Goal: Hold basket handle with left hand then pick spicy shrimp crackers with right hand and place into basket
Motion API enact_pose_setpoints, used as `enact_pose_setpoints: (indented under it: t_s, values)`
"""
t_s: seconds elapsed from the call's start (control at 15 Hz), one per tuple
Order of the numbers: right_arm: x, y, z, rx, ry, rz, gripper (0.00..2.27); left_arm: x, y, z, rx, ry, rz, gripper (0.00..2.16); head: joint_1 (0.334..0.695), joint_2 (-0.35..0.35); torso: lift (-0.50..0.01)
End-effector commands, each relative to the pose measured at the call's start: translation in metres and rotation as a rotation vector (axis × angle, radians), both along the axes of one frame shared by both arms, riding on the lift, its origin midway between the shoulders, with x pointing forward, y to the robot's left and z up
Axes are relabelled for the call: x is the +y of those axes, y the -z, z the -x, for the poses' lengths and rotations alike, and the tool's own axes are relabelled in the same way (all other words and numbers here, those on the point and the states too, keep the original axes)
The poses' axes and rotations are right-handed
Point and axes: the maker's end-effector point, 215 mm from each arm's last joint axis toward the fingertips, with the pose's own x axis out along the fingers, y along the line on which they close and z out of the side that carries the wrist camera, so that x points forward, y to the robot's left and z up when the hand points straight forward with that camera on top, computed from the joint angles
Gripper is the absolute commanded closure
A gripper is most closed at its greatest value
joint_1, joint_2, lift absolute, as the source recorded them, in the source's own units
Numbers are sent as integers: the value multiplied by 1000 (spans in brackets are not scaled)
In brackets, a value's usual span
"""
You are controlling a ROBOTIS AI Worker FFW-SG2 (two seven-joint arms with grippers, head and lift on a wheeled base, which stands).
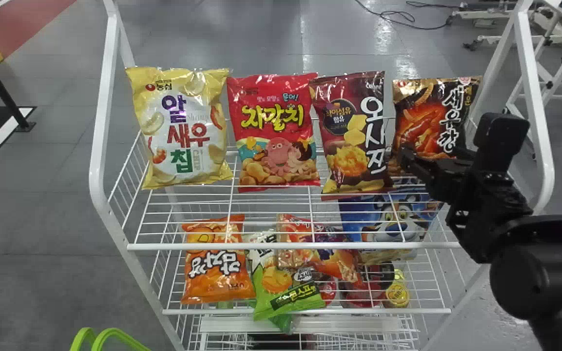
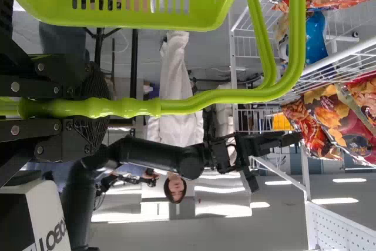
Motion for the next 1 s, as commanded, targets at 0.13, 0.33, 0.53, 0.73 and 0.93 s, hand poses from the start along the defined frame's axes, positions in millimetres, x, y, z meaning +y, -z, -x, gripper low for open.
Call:
enact_pose_setpoints:
  t_s: [0.13,0.33,0.53,0.73,0.93]
  values:
    - [-9,-12,-28,8,0,-25,124,-2,1,-2,1,1,6,1791,695,18,-37]
    - [-21,-6,-41,48,-12,-18,124,0,2,-2,5,-3,4,1791,695,9,-37]
    - [-29,6,-47,77,-15,-10,124,0,2,-3,3,-3,5,1791,695,-4,-37]
    - [-38,12,-51,88,-13,-5,124,2,2,-6,1,-5,5,1791,695,-16,-37]
    - [-41,12,-55,92,-28,-6,272,1,1,-7,-2,-5,8,1791,695,-27,-37]
